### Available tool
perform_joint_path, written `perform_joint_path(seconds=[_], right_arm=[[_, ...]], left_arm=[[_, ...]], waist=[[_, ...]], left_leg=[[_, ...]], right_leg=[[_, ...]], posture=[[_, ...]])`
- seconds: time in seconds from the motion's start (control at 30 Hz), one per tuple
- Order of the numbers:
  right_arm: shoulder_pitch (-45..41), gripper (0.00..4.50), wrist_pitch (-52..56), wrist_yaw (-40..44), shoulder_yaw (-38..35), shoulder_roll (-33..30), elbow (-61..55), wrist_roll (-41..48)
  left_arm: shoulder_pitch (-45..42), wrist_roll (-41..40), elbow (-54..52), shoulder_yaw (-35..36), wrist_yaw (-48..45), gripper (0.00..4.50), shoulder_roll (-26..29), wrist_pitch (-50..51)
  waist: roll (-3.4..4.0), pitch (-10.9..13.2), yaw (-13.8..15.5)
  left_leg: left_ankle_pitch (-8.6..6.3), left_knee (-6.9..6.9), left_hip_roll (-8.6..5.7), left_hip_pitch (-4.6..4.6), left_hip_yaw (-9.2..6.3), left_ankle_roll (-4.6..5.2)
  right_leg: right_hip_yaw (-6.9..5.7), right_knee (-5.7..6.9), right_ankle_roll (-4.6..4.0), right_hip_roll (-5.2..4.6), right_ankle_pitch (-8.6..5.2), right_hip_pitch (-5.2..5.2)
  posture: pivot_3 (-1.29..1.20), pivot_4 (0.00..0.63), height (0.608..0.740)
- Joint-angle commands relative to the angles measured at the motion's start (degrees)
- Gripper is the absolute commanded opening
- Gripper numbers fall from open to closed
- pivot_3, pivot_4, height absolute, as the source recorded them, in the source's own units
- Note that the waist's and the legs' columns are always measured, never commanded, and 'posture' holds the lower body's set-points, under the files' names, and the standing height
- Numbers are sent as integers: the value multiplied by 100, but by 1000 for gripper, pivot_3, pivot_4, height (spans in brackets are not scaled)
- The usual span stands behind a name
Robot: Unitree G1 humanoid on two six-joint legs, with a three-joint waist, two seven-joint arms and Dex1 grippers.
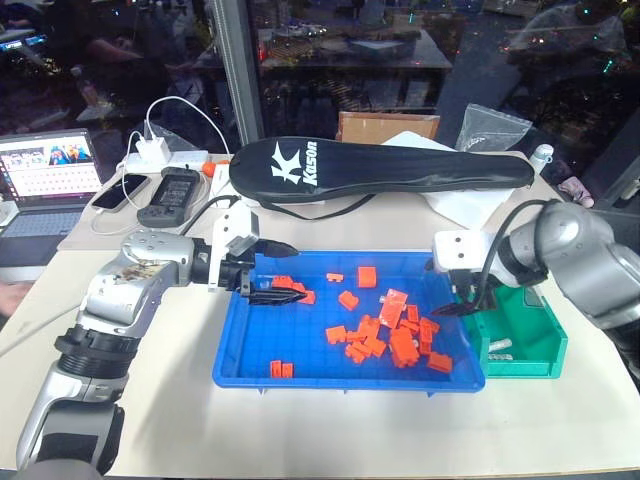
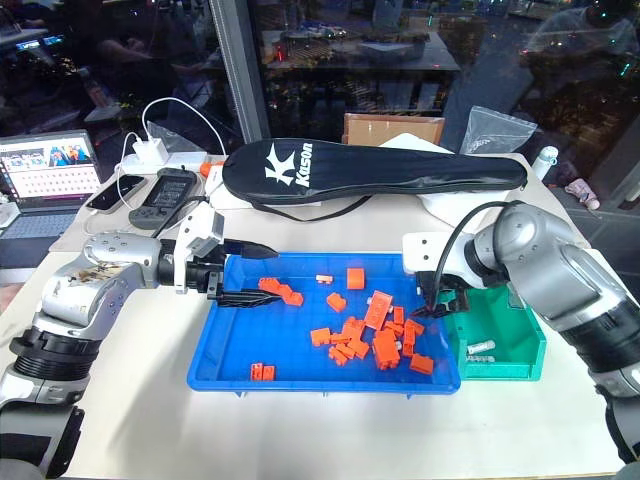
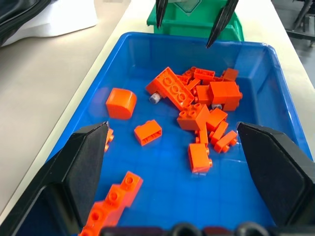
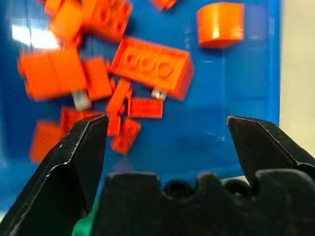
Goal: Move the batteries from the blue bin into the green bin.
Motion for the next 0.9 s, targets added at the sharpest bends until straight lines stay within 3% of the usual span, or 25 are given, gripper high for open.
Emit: perform_joint_path(seconds=[0.03,0.2,0.37,0.8,0.9], right_arm=[[-505,4466,-1615,168,249,557,1036,-682],[-810,4466,-2589,102,316,1188,2084,-1133],[-847,4466,-3069,272,335,1540,2394,-1302],[-681,4466,-3549,567,307,1775,2536,-1554],[-595,3774,-3547,558,318,1800,2553,-1620]], left_arm=[[127,-48,-285,178,108,4500,82,-18],[311,-136,-513,290,199,4500,190,107],[363,-182,-602,345,271,4500,270,179],[362,-199,-615,350,311,4500,320,208],[351,-191,-602,337,307,4500,318,191]], waist=[[0,0,1],[2,3,73],[4,4,133],[6,5,140],[6,5,144]], left_leg=[[0,-2,0,0,-1,0],[0,-1,-1,-6,0,0],[0,2,-1,-4,0,0],[1,2,-1,2,0,0],[1,3,-1,2,0,0]], right_leg=[[0,2,-1,0,0,2],[0,0,-37,0,21,5],[-1,1,-39,-1,23,8],[-1,9,-40,0,23,10],[-1,9,-40,0,23,11]], posture=[[0,150,731],[0,150,731],[0,150,731],[0,150,731],[0,150,731]])
